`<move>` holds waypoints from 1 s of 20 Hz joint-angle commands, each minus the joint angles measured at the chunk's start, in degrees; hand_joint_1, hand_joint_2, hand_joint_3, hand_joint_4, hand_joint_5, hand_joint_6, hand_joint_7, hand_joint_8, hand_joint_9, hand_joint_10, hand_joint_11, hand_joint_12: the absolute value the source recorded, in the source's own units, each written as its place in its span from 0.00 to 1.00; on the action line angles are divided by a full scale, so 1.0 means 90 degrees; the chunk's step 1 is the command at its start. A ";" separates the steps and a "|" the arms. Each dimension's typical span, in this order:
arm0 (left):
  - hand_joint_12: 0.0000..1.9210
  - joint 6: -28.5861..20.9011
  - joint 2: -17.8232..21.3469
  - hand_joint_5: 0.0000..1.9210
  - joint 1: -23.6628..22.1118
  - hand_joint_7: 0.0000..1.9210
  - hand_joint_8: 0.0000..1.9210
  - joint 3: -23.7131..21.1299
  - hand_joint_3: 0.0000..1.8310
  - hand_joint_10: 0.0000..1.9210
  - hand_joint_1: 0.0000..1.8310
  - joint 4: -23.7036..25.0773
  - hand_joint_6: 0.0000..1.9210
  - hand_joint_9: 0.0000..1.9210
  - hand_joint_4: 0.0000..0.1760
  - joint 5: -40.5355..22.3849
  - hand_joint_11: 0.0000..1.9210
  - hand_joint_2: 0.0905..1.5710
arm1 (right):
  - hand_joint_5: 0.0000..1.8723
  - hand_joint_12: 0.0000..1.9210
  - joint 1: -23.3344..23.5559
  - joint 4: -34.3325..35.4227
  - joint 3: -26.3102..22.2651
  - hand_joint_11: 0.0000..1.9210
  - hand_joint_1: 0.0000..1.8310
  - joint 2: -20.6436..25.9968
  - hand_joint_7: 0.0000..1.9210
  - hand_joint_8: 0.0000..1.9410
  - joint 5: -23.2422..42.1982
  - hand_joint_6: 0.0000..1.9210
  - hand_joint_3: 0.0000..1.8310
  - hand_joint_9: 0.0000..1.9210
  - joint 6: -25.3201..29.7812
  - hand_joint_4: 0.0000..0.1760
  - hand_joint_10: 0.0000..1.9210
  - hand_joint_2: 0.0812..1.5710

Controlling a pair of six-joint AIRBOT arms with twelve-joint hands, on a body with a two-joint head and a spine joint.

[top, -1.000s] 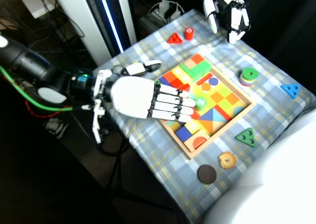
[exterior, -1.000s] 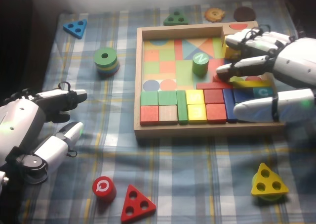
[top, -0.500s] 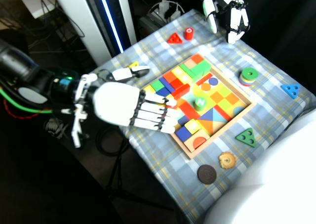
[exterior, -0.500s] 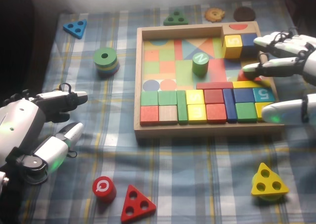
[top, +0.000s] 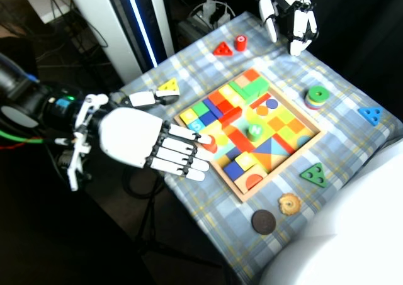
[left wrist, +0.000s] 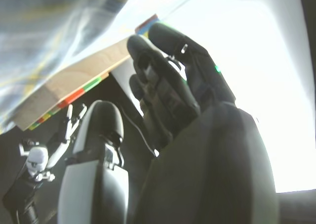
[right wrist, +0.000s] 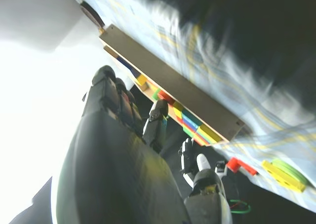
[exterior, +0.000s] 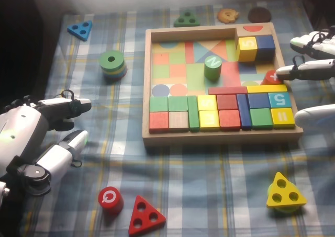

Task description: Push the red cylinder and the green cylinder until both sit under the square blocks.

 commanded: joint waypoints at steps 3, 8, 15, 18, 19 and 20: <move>0.56 -0.0026 -0.0006 0.38 -0.0035 0.40 0.00 -0.0002 0.00 0.01 0.41 0.0274 0.00 0.48 0.00 -0.0675 0.24 0.86 | 0.24 0.00 0.0002 0.0276 -0.0067 0.00 0.00 0.0140 0.00 0.00 0.1042 0.00 0.00 0.00 -0.0047 0.84 0.00 0.53; 0.56 -0.0026 -0.0007 0.39 -0.0026 0.40 0.00 -0.0004 0.00 0.01 0.45 0.0264 0.00 0.47 0.00 -0.0672 0.21 0.85 | 0.27 0.00 0.0005 0.0476 -0.0209 0.00 0.00 0.0338 0.02 0.00 0.1895 0.00 0.00 0.00 -0.0047 0.62 0.00 0.55; 0.52 -0.0026 -0.0014 0.39 -0.0036 0.40 0.00 0.0000 0.00 0.00 0.44 0.0263 0.00 0.48 0.00 -0.0655 0.23 0.85 | 0.29 0.00 0.0380 0.0396 0.0058 0.00 0.00 -0.0170 0.03 0.00 0.2082 0.01 0.01 0.00 -0.0065 0.63 0.00 0.58; 0.52 -0.0027 -0.0023 0.38 -0.0032 0.40 0.00 -0.0002 0.00 0.00 0.41 0.0262 0.00 0.47 0.00 -0.0640 0.23 0.86 | 0.27 0.00 0.0787 0.0139 0.0348 0.00 0.00 -0.0614 0.00 0.00 0.1774 0.00 0.01 0.00 -0.0032 0.62 0.00 0.58; 0.52 -0.0027 -0.0033 0.39 -0.0031 0.40 0.00 -0.0001 0.00 0.00 0.41 0.0262 0.00 0.47 0.00 -0.0637 0.23 0.86 | 0.26 0.00 0.0894 0.0010 0.0469 0.00 0.00 -0.0759 0.00 0.00 0.1642 0.00 0.00 0.00 0.0065 0.61 0.00 0.58; 0.52 -0.0027 -0.0041 0.39 -0.0030 0.40 0.00 0.0002 0.00 0.01 0.42 0.0262 0.00 0.48 0.00 -0.0633 0.23 0.86 | 0.26 0.00 0.1007 -0.0115 0.0587 0.00 0.00 -0.0899 0.02 0.01 0.1511 0.00 0.00 0.00 0.0171 0.39 0.00 0.58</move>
